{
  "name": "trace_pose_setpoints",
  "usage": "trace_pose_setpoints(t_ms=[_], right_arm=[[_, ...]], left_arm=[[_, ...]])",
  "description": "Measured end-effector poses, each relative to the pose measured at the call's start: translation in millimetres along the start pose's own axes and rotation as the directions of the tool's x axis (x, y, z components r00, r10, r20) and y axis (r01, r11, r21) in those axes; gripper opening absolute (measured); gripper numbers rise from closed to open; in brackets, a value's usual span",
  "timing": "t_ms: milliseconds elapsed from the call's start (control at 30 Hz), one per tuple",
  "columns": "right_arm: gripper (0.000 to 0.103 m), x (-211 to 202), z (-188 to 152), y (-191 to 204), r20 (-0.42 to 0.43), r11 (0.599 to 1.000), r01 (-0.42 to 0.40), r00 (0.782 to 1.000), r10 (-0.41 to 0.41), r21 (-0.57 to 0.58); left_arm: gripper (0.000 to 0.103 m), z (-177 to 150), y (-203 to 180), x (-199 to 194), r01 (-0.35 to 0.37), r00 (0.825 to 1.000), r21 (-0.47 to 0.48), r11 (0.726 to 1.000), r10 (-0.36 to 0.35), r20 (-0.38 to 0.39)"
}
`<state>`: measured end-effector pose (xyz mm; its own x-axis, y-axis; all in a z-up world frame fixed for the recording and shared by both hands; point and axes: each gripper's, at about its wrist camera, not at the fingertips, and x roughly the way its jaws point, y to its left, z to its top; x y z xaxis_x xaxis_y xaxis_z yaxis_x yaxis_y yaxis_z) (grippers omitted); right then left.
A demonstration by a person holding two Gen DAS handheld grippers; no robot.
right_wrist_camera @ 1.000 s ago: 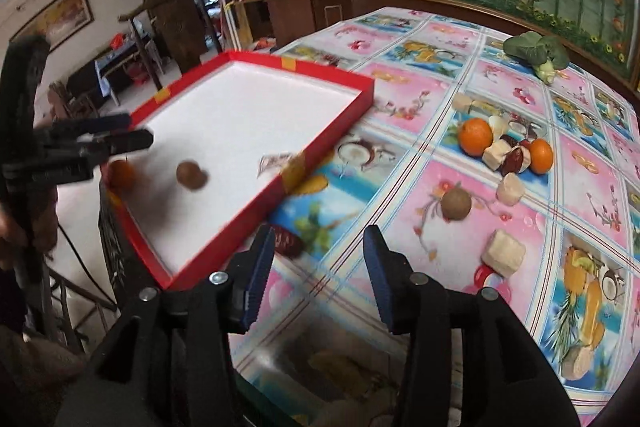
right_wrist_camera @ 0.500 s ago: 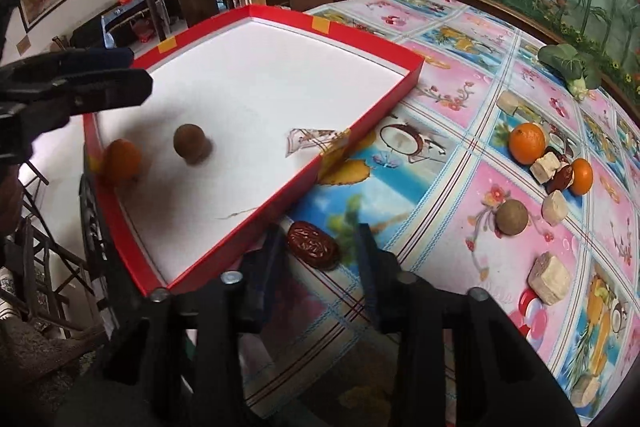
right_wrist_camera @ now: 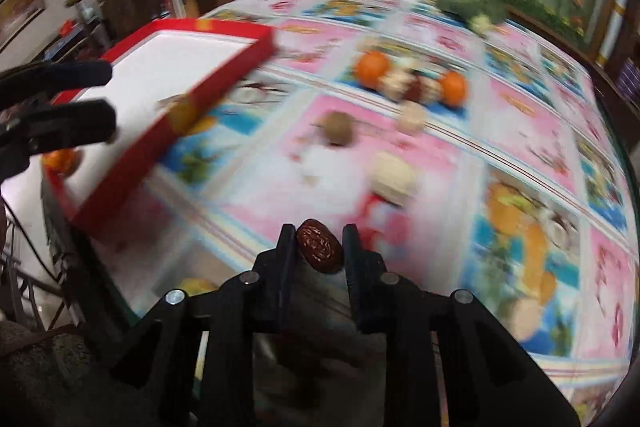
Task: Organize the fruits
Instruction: 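Grasp a dark red date from the table with the right gripper, then grasp a brown round fruit with the left gripper while the right gripper holds the date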
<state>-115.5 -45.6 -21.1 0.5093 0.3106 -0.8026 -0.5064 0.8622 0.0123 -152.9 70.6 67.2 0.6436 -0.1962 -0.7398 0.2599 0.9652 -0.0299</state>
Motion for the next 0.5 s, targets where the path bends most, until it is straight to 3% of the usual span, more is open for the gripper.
trace_pose_setpoints(t_ms=[200,500], right_arm=[[0.025,-5.1,-3.3,-56.9,0.012,0.985,0.051,0.998,-0.054,0.166],[0.026,-2.3,-0.6,-65.5,0.04,0.977,0.016,0.999,-0.025,0.211]], left_arm=[[0.074,15.1,-14.2,46.6,-0.015,0.997,0.011,1.0,0.016,-0.08],[0.073,32.9,-19.8,93.8,-0.069,0.987,-0.005,0.998,0.067,-0.145]])
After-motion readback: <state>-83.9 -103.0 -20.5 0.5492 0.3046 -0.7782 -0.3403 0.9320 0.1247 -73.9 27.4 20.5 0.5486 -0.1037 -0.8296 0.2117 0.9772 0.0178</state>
